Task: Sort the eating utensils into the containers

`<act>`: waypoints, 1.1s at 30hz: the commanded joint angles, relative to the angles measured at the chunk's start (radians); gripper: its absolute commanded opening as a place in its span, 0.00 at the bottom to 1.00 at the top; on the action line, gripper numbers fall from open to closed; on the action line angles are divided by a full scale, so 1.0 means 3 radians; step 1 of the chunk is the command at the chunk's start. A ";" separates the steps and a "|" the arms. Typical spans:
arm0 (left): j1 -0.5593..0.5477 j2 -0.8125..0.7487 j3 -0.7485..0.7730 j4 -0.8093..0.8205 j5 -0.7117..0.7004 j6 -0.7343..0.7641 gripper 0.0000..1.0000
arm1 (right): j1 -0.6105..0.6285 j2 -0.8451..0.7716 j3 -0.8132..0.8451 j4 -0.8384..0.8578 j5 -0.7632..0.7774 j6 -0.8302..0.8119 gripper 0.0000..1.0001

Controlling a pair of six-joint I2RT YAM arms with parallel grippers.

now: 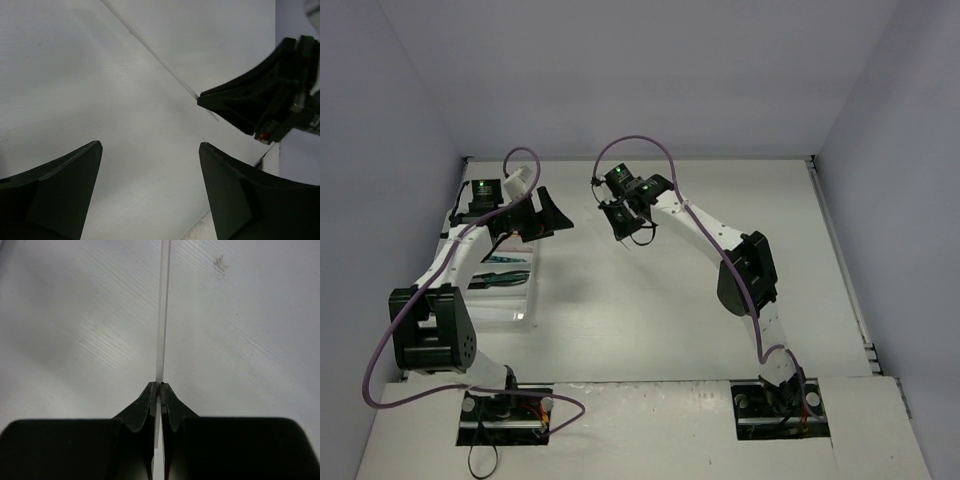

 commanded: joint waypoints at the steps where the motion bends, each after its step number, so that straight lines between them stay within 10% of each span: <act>1: 0.0009 0.0077 0.0025 0.0531 -0.0162 -0.0695 0.77 | 0.0067 -0.0304 0.0108 0.0000 -0.0075 0.0026 0.00; 13: -0.0029 0.0767 0.0041 0.1268 -0.0217 -0.1855 0.77 | 0.0197 -0.0422 0.0155 -0.0001 -0.0153 0.0064 0.00; 22: -0.0341 0.0924 0.0769 -0.0116 -0.0888 -0.0750 0.77 | 0.0234 -0.0510 -0.0111 -0.0010 0.0077 0.0145 0.00; 28: -0.0641 0.1040 0.1371 -0.0919 -0.1729 -0.0588 0.77 | 0.0199 -0.0661 -0.0290 -0.0010 0.0374 0.0338 0.49; 33: -0.0901 0.1116 0.1623 -0.1304 -0.2612 -0.0636 0.78 | 0.0058 -0.0900 -0.0415 -0.0005 0.0784 0.0483 0.54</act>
